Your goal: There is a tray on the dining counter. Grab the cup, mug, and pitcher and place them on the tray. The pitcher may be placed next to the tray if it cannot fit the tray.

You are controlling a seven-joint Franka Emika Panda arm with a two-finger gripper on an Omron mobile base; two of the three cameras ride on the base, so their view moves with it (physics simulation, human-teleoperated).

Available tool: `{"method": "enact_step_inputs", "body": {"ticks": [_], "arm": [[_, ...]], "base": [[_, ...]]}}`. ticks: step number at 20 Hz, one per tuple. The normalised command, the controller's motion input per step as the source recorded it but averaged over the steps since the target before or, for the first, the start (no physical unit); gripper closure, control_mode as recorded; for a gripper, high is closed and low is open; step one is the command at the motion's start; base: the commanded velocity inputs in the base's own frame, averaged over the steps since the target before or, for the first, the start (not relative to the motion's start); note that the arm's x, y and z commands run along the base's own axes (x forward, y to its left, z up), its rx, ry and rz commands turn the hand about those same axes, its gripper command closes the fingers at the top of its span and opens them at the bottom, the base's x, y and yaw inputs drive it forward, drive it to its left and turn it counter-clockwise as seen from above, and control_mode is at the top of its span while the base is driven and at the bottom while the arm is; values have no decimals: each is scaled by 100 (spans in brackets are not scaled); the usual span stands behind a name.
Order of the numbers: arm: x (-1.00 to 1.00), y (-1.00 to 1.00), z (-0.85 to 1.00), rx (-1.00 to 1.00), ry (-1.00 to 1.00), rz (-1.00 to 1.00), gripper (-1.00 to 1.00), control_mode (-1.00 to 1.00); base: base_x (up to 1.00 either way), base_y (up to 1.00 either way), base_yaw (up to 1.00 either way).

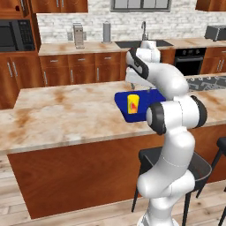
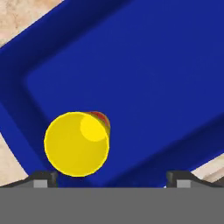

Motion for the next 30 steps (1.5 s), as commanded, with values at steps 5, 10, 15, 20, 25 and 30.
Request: {"method": "enact_step_inputs", "body": {"ticks": [5, 10, 15, 20, 25, 30], "arm": [[-95, 0, 14, -2, -5, 23, -100, -100], [-100, 5, 12, -7, -15, 21, -100, -100], [-100, 0, 13, -4, -22, 21, -100, -100], [-100, 1, 0, 0, -24, 19, -100, -100], [-94, 3, 2, 0, -18, 10, -100, -100], [-73, 6, 6, 0, -9, 6, -100, -100]], "base": [[0, 0, 0], [0, 0, 0], [0, 0, 0], [0, 0, 0], [0, 0, 0], [0, 0, 0]]}}
